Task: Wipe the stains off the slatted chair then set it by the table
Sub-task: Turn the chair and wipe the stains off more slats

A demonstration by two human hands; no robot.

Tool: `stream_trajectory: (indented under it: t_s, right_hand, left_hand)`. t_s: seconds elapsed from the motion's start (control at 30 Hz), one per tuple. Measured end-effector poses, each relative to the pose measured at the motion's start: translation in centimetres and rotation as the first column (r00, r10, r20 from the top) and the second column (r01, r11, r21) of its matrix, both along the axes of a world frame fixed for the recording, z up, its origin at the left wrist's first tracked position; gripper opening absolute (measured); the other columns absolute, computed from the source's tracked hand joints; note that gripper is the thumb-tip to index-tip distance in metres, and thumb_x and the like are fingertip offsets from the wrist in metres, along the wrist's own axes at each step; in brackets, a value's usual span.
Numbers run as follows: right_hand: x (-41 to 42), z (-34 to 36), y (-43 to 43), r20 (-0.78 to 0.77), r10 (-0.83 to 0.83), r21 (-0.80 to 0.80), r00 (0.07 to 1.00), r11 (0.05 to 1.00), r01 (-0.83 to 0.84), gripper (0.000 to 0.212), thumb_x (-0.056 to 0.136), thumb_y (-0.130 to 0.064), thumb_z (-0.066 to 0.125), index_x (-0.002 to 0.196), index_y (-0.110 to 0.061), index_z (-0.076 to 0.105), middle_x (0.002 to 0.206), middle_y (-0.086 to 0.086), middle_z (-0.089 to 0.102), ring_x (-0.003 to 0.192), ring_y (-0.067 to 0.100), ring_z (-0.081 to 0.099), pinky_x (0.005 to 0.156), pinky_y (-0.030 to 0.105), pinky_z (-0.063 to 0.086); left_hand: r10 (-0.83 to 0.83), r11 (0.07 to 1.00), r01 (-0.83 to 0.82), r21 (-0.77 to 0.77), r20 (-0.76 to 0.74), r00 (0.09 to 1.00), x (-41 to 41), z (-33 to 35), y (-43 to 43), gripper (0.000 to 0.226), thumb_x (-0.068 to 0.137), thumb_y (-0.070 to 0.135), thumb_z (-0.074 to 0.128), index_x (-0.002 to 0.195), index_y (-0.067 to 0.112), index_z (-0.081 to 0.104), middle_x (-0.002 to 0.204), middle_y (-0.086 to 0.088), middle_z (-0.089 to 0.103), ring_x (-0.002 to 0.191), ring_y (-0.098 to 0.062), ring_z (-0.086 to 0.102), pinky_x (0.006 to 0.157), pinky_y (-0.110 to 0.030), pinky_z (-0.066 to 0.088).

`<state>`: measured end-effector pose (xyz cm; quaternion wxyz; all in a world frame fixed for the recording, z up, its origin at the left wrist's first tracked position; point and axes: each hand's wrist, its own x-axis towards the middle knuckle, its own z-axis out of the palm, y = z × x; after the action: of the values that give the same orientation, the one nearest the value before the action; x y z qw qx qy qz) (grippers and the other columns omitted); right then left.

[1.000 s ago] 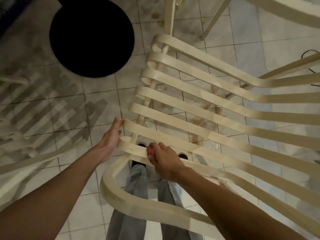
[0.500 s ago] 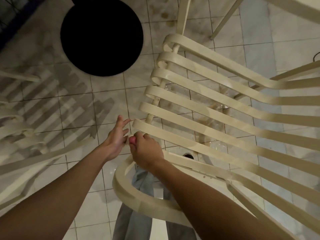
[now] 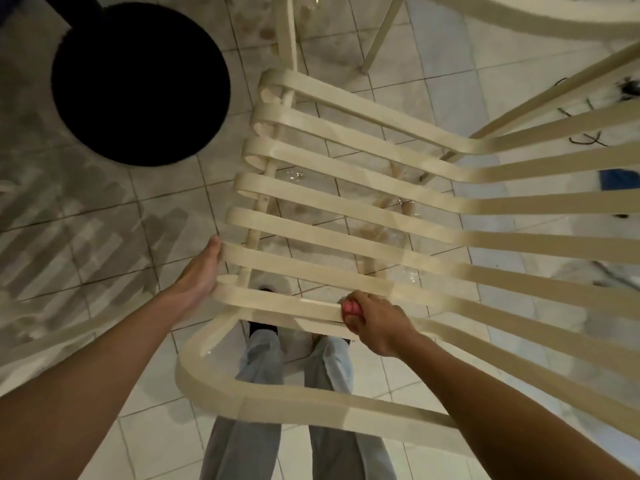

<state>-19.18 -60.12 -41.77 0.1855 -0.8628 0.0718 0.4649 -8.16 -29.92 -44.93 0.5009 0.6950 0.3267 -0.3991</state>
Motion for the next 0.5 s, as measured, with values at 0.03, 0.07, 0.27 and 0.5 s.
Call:
stream_trajectory:
  t_s: [0.03, 0.07, 0.27, 0.5]
  right_hand:
    - [-0.4, -0.1, -1.0, -0.003, 0.018, -0.037, 1.000, 0.999, -0.018, 0.027, 0.099, -0.040, 0.048, 0.125, -0.036, 0.041, 0.119, -0.001, 0.059, 0.107, 0.026, 0.055, 0.098, 0.045, 0.042]
    - [-0.8, -0.1, -1.9, -0.008, 0.034, -0.070, 0.999, 0.997, -0.034, 0.028, 0.100, -0.039, 0.048, 0.127, -0.035, 0.040, 0.120, -0.001, 0.058, 0.109, 0.026, 0.055, 0.100, 0.045, 0.040]
    - [-2.8, 0.2, -7.6, -0.089, -0.039, -0.248, 0.995, 0.969, 0.016, 0.018, 0.098, -0.030, 0.052, 0.114, -0.032, 0.047, 0.112, 0.001, 0.057, 0.100, 0.025, 0.057, 0.091, 0.044, 0.049]
    - [-2.7, 1.3, -9.1, 0.136, -0.269, -0.265, 0.954, 0.918, 0.296, 0.013, 0.094, -0.020, 0.053, 0.086, -0.030, 0.055, 0.095, 0.002, 0.062, 0.087, 0.025, 0.059, 0.080, 0.044, 0.055]
  left_hand:
    - [-0.009, 1.000, 0.009, 0.005, 0.002, 1.000, -0.1, -0.1, 0.0, 0.061, 0.101, 0.062, 0.021, 0.152, 0.031, 0.034, 0.156, 0.002, 0.037, 0.141, -0.021, 0.036, 0.119, -0.049, 0.027]
    - [-0.019, 1.000, 0.019, 0.021, -0.004, 1.000, -0.1, -0.1, -0.1, 0.062, 0.101, 0.063, 0.021, 0.152, 0.030, 0.034, 0.157, 0.001, 0.036, 0.142, -0.022, 0.035, 0.119, -0.049, 0.026]
    - [-0.026, 0.997, 0.025, 0.077, 0.002, 1.000, -0.1, 0.5, -1.2, 0.060, 0.104, 0.056, 0.022, 0.154, 0.024, 0.031, 0.157, -0.001, 0.034, 0.143, -0.025, 0.034, 0.117, -0.046, 0.027]
    - [-0.232, 0.965, 0.224, 0.138, 0.044, 0.972, -0.4, 1.3, -1.6, 0.051, 0.104, 0.052, 0.023, 0.144, 0.023, 0.037, 0.150, -0.004, 0.041, 0.131, -0.026, 0.044, 0.114, -0.051, 0.031]
